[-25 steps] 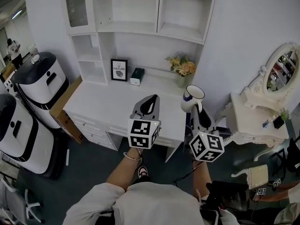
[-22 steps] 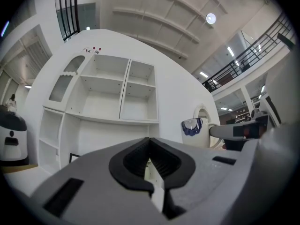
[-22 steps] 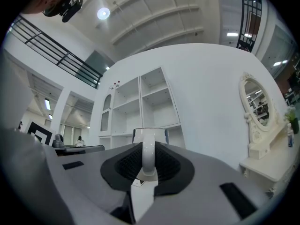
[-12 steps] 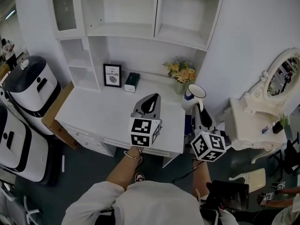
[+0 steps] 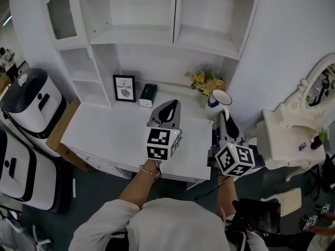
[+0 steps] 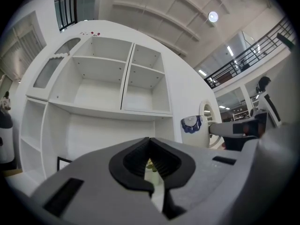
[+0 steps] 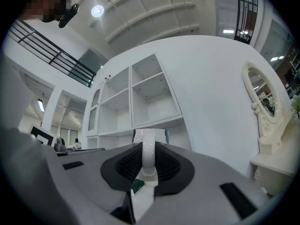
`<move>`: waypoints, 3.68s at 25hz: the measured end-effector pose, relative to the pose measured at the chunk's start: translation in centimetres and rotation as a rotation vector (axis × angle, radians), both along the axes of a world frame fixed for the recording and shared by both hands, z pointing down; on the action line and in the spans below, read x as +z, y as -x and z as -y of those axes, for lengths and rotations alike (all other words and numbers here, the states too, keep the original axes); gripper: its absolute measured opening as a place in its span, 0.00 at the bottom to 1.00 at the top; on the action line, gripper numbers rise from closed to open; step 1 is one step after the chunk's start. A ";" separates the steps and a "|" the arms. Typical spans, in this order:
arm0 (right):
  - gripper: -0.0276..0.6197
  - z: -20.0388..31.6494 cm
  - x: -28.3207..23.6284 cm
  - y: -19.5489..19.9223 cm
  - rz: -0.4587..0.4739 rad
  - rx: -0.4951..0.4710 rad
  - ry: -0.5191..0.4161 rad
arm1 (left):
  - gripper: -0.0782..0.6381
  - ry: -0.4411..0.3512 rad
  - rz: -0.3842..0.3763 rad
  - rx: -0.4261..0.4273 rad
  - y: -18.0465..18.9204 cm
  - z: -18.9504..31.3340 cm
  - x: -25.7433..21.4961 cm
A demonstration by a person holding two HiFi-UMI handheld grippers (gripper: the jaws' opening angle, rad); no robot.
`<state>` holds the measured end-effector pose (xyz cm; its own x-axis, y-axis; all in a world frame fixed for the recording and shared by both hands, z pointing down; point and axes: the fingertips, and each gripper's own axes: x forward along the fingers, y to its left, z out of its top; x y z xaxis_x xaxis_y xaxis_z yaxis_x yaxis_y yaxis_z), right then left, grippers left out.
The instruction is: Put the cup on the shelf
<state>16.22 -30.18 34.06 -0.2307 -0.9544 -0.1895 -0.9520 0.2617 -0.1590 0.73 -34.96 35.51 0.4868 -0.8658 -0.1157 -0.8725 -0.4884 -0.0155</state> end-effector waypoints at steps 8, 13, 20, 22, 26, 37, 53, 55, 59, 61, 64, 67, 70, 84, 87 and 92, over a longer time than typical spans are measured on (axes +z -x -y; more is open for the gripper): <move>0.16 4.1 0.5 0.4 -0.010 0.020 0.011 | 0.12 0.022 -0.005 0.010 0.7 4.8 0.9; 0.16 5.5 1.1 0.4 -0.016 0.023 0.028 | 0.12 0.052 -0.007 0.034 0.1 6.4 1.8; 0.16 7.5 1.3 0.8 -0.024 -0.005 0.039 | 0.12 0.034 -0.008 0.035 -0.6 8.0 1.2; 0.16 8.4 1.3 0.8 -0.020 -0.020 0.040 | 0.12 0.044 -0.015 0.020 -0.3 8.7 1.4; 0.16 10.0 0.7 1.2 -0.029 -0.048 0.034 | 0.12 0.048 -0.021 -0.013 0.5 10.0 1.0; 0.16 12.0 0.4 1.0 -0.055 -0.065 0.034 | 0.12 0.072 -0.044 -0.017 -0.1 12.1 1.3; 0.16 11.3 -1.9 0.0 -0.076 -0.038 -0.019 | 0.12 0.018 0.035 0.020 -2.8 12.5 -1.8; 0.16 11.2 -2.2 0.0 -0.081 -0.040 -0.025 | 0.12 0.005 0.041 0.020 -2.8 12.4 -2.7; 0.16 10.8 -3.3 0.1 -0.104 -0.040 -0.040 | 0.12 -0.012 0.055 0.019 -2.9 12.1 -4.0; 0.16 10.5 -4.1 0.0 -0.119 -0.037 -0.048 | 0.12 -0.018 0.055 0.018 -2.9 11.9 -4.6; 0.16 10.1 -5.3 -0.2 -0.140 -0.035 -0.059 | 0.12 -0.030 0.051 0.017 -2.9 11.6 -5.6; 0.16 9.9 -6.3 -0.3 -0.158 -0.032 -0.067 | 0.12 -0.050 0.054 0.012 -2.7 11.4 -6.7; 0.16 9.8 -7.5 -0.5 -0.166 -0.026 -0.077 | 0.12 -0.070 0.045 0.007 -2.5 11.3 -8.0; 0.16 10.4 -12.4 -0.3 -0.154 -0.027 -0.127 | 0.12 -0.114 0.024 -0.028 -1.7 11.8 -11.2; 0.16 10.8 -13.3 -0.1 -0.164 -0.027 -0.146 | 0.12 -0.119 0.021 -0.039 -1.3 12.1 -11.7; 0.16 11.9 -15.3 -0.1 -0.160 -0.042 -0.177 | 0.12 -0.131 0.011 -0.055 -0.8 12.7 -12.7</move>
